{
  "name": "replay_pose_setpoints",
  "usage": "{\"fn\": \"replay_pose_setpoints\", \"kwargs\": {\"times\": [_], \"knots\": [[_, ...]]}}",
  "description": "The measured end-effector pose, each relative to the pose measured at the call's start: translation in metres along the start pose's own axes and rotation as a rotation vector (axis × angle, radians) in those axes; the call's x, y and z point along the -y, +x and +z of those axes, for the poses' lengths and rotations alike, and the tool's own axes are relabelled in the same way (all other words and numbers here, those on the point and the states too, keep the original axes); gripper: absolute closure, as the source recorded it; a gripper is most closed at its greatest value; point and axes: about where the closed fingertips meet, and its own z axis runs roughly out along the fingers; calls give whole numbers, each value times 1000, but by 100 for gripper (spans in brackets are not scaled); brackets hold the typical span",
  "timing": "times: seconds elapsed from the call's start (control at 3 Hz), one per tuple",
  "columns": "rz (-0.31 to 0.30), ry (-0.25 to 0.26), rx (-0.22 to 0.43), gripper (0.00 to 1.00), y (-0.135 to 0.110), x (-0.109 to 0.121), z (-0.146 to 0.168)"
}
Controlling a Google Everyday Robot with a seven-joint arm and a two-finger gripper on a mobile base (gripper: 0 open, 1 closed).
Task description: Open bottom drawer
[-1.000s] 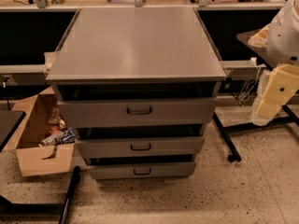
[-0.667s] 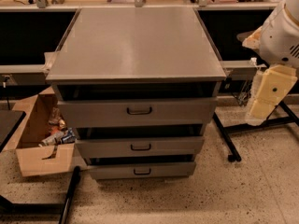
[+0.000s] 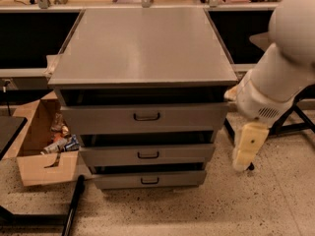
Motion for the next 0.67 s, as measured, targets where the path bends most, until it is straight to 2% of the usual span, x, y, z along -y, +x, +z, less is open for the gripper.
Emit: {"fn": "replay_pose_setpoints", "kwargs": {"times": [0.33, 0.67], "knots": [[-31, -96, 15, 0, 13, -25, 88], [-32, -201, 33, 0, 31, -54, 199]]}}
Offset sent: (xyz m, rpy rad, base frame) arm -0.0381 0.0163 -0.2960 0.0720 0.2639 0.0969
